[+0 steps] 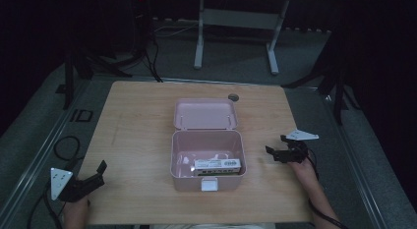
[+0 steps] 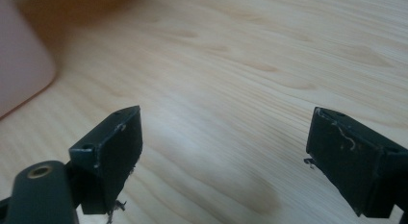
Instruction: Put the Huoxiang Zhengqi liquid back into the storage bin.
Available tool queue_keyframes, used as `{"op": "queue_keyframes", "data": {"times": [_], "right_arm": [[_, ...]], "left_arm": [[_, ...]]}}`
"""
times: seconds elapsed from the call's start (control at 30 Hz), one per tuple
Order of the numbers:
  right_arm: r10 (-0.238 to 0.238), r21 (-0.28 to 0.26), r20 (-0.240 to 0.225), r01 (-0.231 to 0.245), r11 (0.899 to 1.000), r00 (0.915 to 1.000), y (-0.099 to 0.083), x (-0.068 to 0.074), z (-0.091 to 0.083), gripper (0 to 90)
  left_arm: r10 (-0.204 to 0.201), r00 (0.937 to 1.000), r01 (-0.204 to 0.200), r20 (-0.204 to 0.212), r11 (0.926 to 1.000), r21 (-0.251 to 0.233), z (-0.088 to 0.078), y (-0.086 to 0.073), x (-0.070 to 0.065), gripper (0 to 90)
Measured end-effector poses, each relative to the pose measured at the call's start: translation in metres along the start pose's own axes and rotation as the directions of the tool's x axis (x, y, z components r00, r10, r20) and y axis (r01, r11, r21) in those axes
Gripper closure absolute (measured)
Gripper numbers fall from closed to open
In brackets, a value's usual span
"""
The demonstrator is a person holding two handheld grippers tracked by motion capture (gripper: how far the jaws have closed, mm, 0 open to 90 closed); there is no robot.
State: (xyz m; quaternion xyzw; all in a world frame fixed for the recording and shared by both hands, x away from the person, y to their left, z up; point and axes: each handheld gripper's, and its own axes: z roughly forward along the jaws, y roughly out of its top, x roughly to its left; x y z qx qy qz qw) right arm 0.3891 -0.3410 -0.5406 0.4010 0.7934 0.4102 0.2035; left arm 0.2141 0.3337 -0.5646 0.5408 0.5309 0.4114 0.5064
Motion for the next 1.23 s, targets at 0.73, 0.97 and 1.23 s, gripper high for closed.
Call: {"op": "queue_keyframes", "data": {"times": [0.73, 0.97, 1.23], "right_arm": [[0.233, -0.087, 0.071, -0.227, 0.970, 0.9698, -0.025, -0.039, -0.018, 12.9], [0.222, -0.060, 0.078, -0.218, 0.974, 0.9718, -0.026, -0.038, -0.015, 12.9], [0.228, -0.060, 0.066, -0.224, 0.973, 0.9714, -0.027, -0.039, -0.015, 12.9]], "left_arm": [[0.001, 1.0000, -0.001, 0.005, 1.0000, -0.003, 0.000, 0.000, 0.000, 0.2], [0.001, 1.0000, -0.001, 0.005, 1.0000, -0.003, 0.000, 0.000, 0.000, 0.2], [0.001, 1.0000, -0.001, 0.004, 1.0000, -0.004, 0.000, 0.000, 0.000, 0.2]]}}
